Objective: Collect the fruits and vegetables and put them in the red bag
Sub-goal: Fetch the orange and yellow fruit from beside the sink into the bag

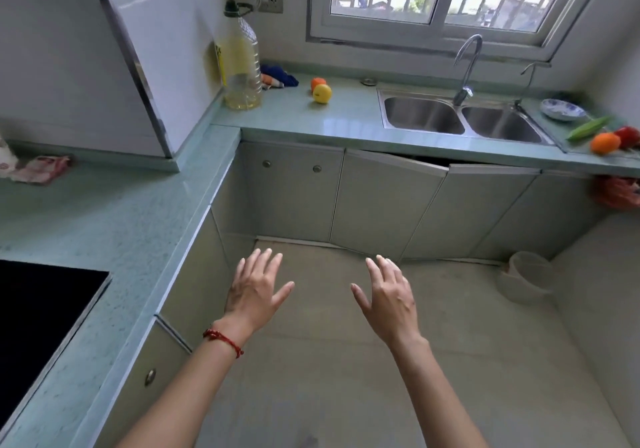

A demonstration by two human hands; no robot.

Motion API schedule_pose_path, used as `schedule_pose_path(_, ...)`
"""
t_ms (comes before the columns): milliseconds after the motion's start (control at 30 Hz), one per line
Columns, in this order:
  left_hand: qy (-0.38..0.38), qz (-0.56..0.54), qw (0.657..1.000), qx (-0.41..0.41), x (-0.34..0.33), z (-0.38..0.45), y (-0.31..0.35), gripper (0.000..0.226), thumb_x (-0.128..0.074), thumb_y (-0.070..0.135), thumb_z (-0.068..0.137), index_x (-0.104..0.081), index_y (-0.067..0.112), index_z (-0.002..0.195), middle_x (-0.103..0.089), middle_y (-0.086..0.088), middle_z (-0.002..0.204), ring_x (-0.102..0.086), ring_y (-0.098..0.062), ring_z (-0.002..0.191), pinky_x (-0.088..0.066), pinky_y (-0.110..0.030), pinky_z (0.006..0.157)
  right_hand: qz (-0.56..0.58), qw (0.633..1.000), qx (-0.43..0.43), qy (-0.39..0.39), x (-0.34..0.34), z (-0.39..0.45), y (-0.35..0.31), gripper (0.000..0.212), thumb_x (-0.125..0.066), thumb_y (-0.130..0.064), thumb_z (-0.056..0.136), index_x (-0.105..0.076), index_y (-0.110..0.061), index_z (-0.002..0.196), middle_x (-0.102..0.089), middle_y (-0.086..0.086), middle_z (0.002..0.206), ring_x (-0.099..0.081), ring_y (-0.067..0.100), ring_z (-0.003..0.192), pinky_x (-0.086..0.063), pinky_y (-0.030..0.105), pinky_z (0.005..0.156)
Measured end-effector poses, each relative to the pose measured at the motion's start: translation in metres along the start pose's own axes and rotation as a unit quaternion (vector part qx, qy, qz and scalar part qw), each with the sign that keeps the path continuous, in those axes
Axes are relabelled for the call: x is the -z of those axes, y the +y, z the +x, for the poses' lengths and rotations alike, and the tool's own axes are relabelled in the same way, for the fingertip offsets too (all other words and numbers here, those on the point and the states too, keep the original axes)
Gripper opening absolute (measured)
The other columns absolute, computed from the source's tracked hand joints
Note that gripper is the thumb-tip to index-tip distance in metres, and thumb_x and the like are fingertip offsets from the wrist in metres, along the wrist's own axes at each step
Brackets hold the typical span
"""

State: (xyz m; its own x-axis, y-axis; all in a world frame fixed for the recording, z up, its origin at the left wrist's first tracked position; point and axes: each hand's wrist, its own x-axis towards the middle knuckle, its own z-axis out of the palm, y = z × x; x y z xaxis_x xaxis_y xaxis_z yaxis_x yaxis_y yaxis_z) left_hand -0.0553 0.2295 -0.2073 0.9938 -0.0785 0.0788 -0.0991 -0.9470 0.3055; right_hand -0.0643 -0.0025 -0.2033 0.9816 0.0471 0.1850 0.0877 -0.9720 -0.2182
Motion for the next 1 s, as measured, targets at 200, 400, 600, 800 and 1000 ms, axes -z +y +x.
schedule_pose_path(200, 0.000, 0.006, 1.000, 0.002, -0.001, 0.084, 0.012, 0.079, -0.023, 0.058, 0.075, -0.050, 0.007, 0.128, -0.052, -0.018, 0.134, -0.042, -0.034, 0.129, -0.030, -0.050, 0.107, 0.001, 1.000, 0.007, 0.000, -0.003, 0.083, 0.020, 0.057, -0.039, -0.046, 0.079, -0.063, -0.006, 0.111, -0.067, 0.017, 0.111, -0.064, 0.031, 0.105, -0.054, 0.041, 0.082)
schedule_pose_path(400, 0.003, -0.005, 1.000, -0.003, -0.009, 0.185, 0.008, 0.080, -0.022, 0.060, 0.075, -0.049, 0.008, 0.129, -0.050, -0.017, 0.136, -0.040, -0.034, 0.131, -0.028, -0.049, 0.108, -0.010, 1.000, -0.001, -0.013, -0.021, 0.176, 0.038, 0.057, -0.039, -0.047, 0.079, -0.064, -0.006, 0.110, -0.067, 0.016, 0.110, -0.065, 0.031, 0.104, -0.054, 0.041, 0.081)
schedule_pose_path(600, -0.003, -0.001, 1.000, -0.013, -0.013, 0.306, -0.012, 0.081, -0.021, 0.060, 0.075, -0.048, 0.008, 0.130, -0.049, -0.017, 0.137, -0.040, -0.033, 0.131, -0.028, -0.049, 0.108, -0.004, 1.000, -0.013, -0.021, -0.046, 0.294, 0.044, 0.059, -0.039, -0.047, 0.080, -0.063, -0.004, 0.111, -0.067, 0.019, 0.112, -0.064, 0.034, 0.105, -0.053, 0.045, 0.083)
schedule_pose_path(800, 0.008, 0.011, 1.000, -0.028, -0.007, 0.418, -0.029, 0.084, -0.014, 0.062, 0.074, -0.038, 0.011, 0.137, -0.039, -0.014, 0.145, -0.028, -0.029, 0.138, -0.018, -0.044, 0.114, 0.011, 1.000, -0.025, 0.002, -0.061, 0.399, 0.046, 0.054, -0.049, -0.044, 0.082, -0.060, -0.003, 0.115, -0.063, 0.021, 0.118, -0.060, 0.035, 0.112, -0.050, 0.046, 0.089)
schedule_pose_path(1000, -0.031, 0.008, 0.999, -0.019, -0.022, 0.499, -0.030, 0.063, -0.038, 0.049, 0.091, -0.024, 0.015, 0.143, -0.025, -0.009, 0.152, -0.015, -0.023, 0.143, -0.008, -0.038, 0.116, 0.040, 0.998, -0.036, -0.012, -0.081, 0.482, 0.066, 0.055, -0.057, -0.038, 0.088, -0.047, -0.005, 0.131, -0.048, 0.020, 0.138, -0.041, 0.033, 0.132, -0.034, 0.043, 0.107)
